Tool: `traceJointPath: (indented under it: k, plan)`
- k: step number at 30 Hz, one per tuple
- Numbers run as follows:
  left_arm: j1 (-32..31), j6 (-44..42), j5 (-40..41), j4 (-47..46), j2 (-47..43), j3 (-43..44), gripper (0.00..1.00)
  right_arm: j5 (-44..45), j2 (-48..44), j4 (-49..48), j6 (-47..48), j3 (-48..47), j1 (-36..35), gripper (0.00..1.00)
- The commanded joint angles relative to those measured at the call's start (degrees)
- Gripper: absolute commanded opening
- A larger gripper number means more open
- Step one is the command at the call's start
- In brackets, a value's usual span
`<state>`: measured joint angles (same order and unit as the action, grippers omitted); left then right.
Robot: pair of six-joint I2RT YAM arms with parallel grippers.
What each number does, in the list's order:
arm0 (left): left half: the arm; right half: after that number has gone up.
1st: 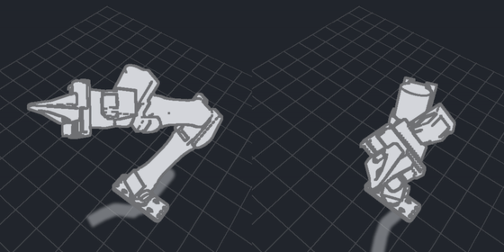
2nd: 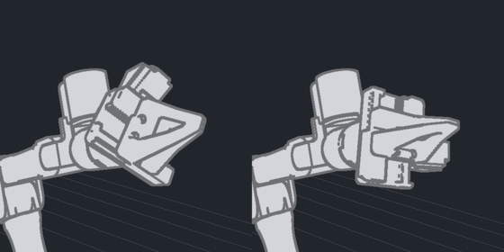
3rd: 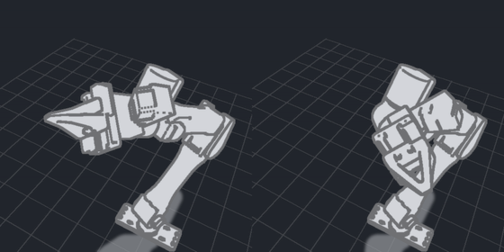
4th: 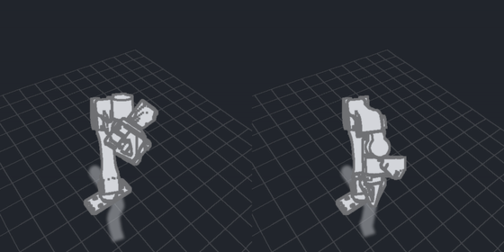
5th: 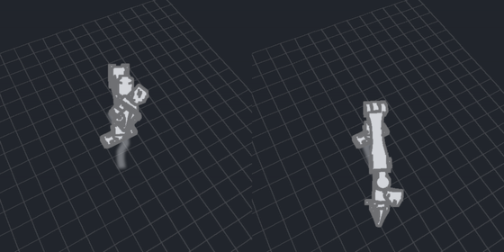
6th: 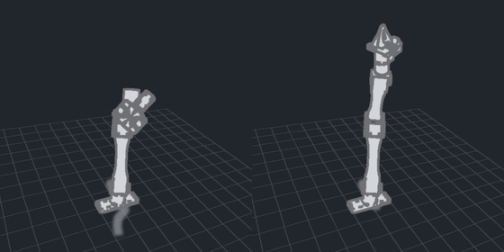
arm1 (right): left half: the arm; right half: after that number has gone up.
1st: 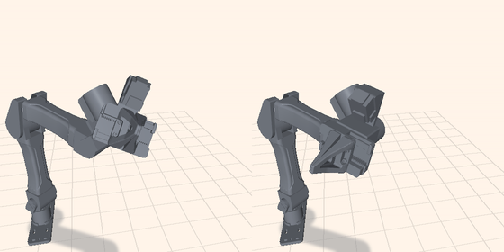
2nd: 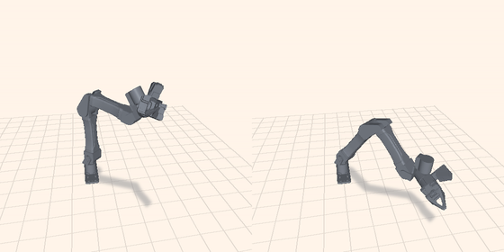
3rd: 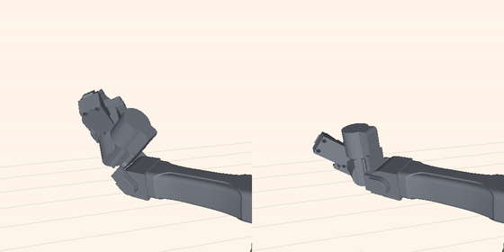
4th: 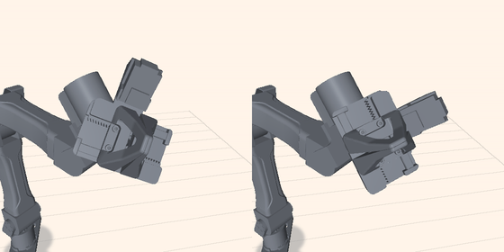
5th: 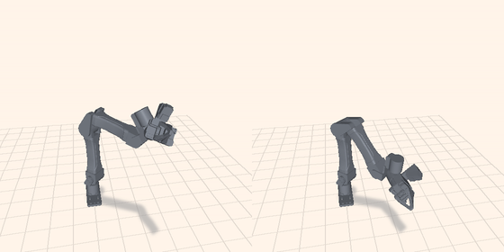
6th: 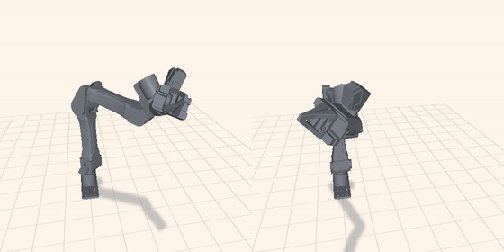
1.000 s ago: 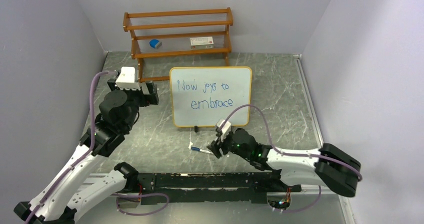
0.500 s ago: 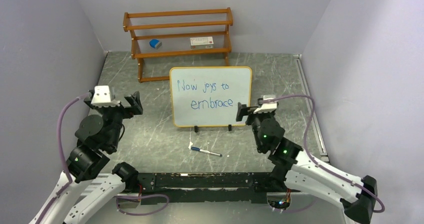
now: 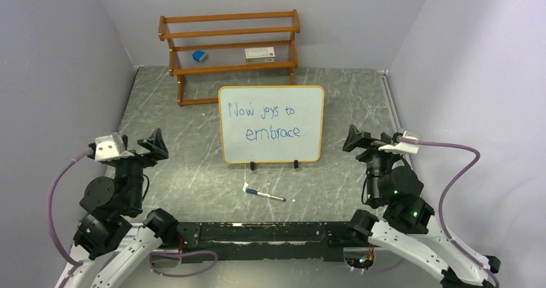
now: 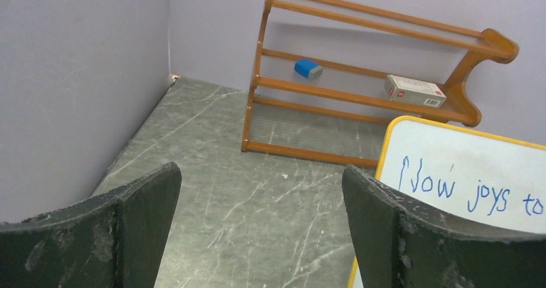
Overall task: Write a sentence on the whiteboard
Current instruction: Reset both arms
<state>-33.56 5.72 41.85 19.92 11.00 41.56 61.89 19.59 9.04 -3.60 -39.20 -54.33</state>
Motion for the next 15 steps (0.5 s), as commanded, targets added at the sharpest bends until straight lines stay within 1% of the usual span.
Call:
traceJointPath:
  k: [1,7,15]
  plan:
    - [0.4,0.9,2.8,-1.2,-0.2,-1.5,0.98,-2.1,-0.3,4.0,0.2,-1.3,0.1,1.00]
    - [0.5,1.1,3.4,-1.3,0.8,-2.0,0.98,-0.2,3.8,6.5,-0.5,-3.1,0.0,1.00]
    - [0.4,1.1,3.8,-1.6,0.5,-2.5,0.98,0.1,2.7,4.5,0.5,-1.8,0.1,1.00]
